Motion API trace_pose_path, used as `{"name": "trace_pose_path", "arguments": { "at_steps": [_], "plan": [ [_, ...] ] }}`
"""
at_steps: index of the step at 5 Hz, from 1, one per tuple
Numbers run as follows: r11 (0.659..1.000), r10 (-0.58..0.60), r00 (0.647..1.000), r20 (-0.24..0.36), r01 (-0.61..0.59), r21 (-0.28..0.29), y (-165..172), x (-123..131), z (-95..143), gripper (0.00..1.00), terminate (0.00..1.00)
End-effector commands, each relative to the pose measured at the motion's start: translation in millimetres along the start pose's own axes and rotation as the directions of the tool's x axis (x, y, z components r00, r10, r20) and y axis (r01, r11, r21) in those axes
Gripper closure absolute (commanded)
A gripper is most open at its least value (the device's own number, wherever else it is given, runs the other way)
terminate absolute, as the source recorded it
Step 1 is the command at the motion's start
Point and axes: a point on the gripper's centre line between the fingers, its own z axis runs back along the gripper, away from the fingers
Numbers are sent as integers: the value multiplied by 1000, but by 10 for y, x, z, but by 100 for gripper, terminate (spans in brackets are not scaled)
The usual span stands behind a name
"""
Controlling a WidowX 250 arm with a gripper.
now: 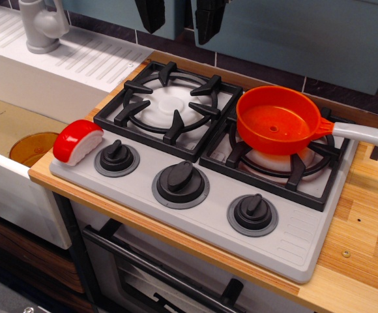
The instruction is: End effector reaching pot or pan
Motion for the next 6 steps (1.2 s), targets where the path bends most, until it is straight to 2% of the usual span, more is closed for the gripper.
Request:
{"name": "trace_pose_path", "arguments": {
  "at_steps": [1,3,4,6],
  "plan": [
    [1000,0,1000,0,0,0,0,0,0,0,0],
    [1000,-13,998,58,14,-18,-226,271,-189,0,0],
    [1000,4,998,67,-3,-9,-365,358,-209,0,0],
    [1000,15,993,118,-18,22,-518,404,-426,0,0]
  ]
}}
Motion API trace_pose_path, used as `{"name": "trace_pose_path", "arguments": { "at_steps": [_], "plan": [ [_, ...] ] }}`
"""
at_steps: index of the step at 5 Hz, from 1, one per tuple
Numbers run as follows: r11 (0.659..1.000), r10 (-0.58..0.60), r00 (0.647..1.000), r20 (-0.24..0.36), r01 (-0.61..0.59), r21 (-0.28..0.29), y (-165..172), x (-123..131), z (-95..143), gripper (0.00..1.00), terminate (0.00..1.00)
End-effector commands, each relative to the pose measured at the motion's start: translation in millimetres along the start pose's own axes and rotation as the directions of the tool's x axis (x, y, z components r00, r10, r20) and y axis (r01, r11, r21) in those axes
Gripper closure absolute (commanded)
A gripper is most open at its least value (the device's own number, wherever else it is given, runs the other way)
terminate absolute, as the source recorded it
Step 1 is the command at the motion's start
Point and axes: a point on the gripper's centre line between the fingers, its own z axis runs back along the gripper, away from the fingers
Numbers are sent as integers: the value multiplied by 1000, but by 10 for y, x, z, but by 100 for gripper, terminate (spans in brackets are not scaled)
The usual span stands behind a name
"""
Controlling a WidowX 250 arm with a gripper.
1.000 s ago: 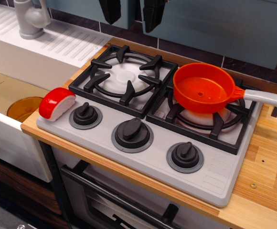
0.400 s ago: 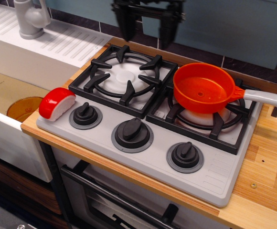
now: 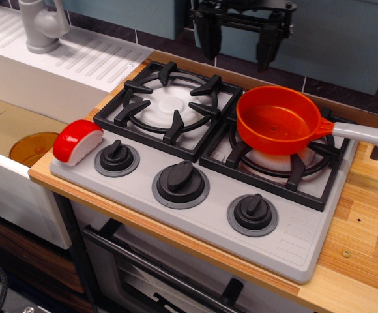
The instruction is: End effector reaching pot or pan
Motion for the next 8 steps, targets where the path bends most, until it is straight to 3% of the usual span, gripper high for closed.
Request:
{"name": "trace_pose_path", "arguments": {
  "at_steps": [1,4,8],
  "plan": [
    [1000,-3,996,94,1,21,-72,7,-184,0,0],
    [1000,5,988,156,-6,3,-122,-151,-521,0,0],
    [1000,5,988,156,-6,3,-122,-151,-521,0,0]
  ]
}}
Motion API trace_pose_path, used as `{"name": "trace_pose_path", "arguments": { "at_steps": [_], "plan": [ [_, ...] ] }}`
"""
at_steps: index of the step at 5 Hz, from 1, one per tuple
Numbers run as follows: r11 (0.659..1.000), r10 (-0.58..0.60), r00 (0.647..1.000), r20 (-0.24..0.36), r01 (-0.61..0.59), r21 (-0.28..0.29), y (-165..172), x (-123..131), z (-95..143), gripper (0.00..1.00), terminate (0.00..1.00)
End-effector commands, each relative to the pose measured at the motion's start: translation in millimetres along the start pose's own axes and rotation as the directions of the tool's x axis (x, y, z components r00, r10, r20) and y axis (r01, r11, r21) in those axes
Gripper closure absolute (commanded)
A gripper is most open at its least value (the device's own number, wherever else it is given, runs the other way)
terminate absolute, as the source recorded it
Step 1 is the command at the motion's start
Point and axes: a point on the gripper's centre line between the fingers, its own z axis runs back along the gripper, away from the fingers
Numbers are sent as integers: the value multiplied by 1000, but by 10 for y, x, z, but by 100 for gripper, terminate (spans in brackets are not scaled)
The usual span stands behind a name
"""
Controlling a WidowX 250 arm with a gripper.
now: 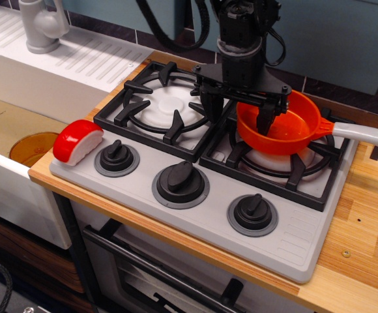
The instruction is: End effector reaching pot or pan
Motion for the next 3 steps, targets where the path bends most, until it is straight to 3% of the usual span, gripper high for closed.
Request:
{"name": "trace_pose_path", "arguments": {
  "at_steps": [1,2,3],
  "plan": [
    [1000,-5,999,43,5,-7,-31,92,119,0,0],
    [1000,-5,999,43,5,-7,-31,92,119,0,0],
    [1000,-5,999,43,5,-7,-31,92,119,0,100]
  ]
}}
